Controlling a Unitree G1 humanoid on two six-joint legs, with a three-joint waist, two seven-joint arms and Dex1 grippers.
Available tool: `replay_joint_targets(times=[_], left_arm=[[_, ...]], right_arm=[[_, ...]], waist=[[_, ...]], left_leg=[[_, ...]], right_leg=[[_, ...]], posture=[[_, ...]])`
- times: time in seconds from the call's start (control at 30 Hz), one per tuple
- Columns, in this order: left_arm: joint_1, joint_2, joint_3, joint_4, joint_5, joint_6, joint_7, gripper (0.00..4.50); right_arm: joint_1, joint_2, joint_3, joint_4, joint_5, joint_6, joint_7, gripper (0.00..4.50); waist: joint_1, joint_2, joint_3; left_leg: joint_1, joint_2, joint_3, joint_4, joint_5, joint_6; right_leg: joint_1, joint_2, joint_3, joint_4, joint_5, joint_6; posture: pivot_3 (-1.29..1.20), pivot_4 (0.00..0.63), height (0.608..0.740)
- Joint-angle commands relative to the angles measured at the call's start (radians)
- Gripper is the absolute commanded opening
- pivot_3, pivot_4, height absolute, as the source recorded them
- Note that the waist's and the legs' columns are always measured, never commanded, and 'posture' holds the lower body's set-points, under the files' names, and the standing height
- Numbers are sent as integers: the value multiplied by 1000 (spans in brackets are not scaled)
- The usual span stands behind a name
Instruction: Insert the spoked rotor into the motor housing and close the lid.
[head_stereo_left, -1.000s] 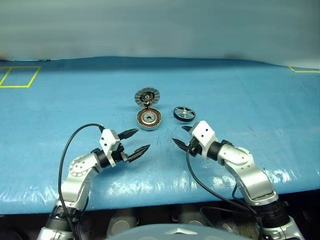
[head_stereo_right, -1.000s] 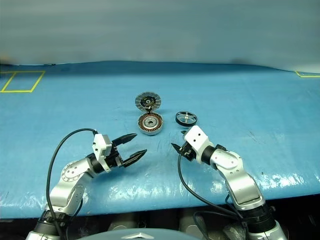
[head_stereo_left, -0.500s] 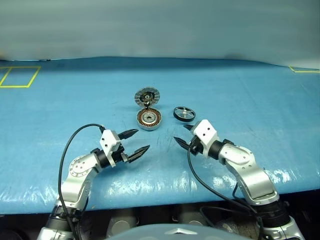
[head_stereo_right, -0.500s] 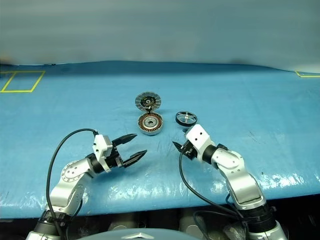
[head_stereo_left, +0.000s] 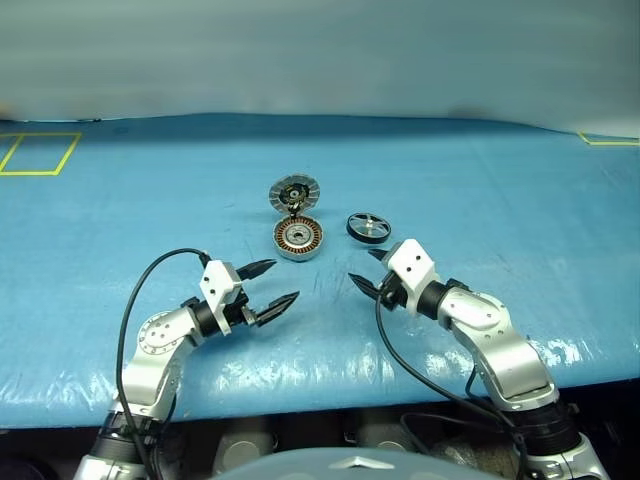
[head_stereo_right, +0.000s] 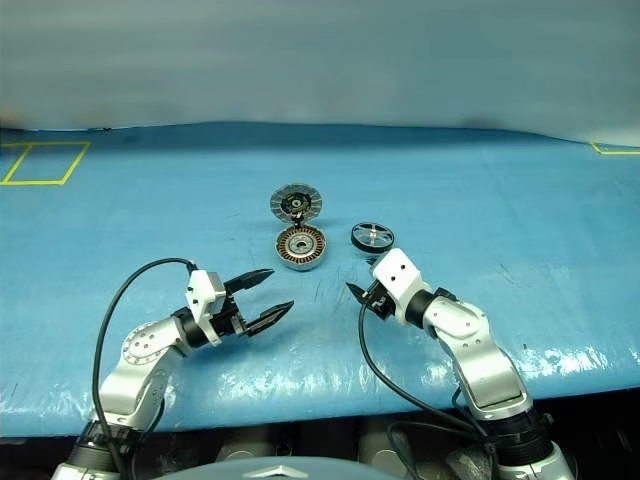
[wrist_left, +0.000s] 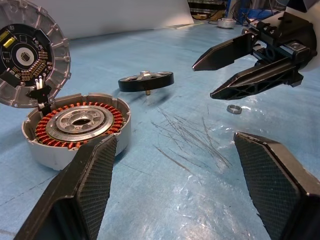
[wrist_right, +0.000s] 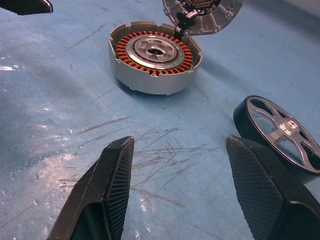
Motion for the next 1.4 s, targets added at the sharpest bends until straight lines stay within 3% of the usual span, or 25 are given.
replay_joint_targets(times=[0.03, 0.33, 0.53, 0.8, 1.1, 1.4], left_arm=[[-78, 48, 2, -19, 20, 24, -22, 3983], [-360, 134, -54, 91, 40, 151, -152, 3983], [-656, 187, -216, 348, 224, 124, -323, 3983], [-921, 71, -339, 716, 392, -55, -391, 3983], [-1011, -12, -381, 895, 509, -114, -370, 3983], [-999, 5, -352, 827, 532, -97, -368, 3983]], right_arm=[[1, 12, 0, -31, 14, -9, -3, 3078], [31, 62, -20, -89, 104, 15, 3, 3078], [77, 85, -8, -100, 78, -5, -54, 3078], [145, 131, 9, -119, 65, -33, -109, 3078], [210, 170, -16, -150, 66, -43, -181, 3078], [241, 151, -21, -167, 30, -40, -213, 3078]], waist=[[2, 0, 0], [1, 0, 0], [7, -1, 1], [7, -2, 1], [2, -4, 3], [1, -5, 3]], left_leg=[[0, 0, 0, 0, 0, 0], [0, -2, 0, 0, 1, 0], [-1, -5, -3, 0, 2, -2], [-3, -6, -3, 0, 1, -1], [-3, -6, -4, 1, 1, -1], [-3, -6, -4, 1, 1, 0]], right_leg=[[0, 0, 0, 0, 0, 0], [0, 1, 0, 0, 0, 1], [1, 3, -1, 0, 0, 1], [0, 3, 0, 0, -1, 2], [0, 3, 0, 0, -1, 3], [0, 2, 0, 1, -1, 3]], posture=[[0, 150, 740], [0, 150, 740], [0, 150, 740], [0, 150, 740], [0, 150, 740], [0, 150, 740]])
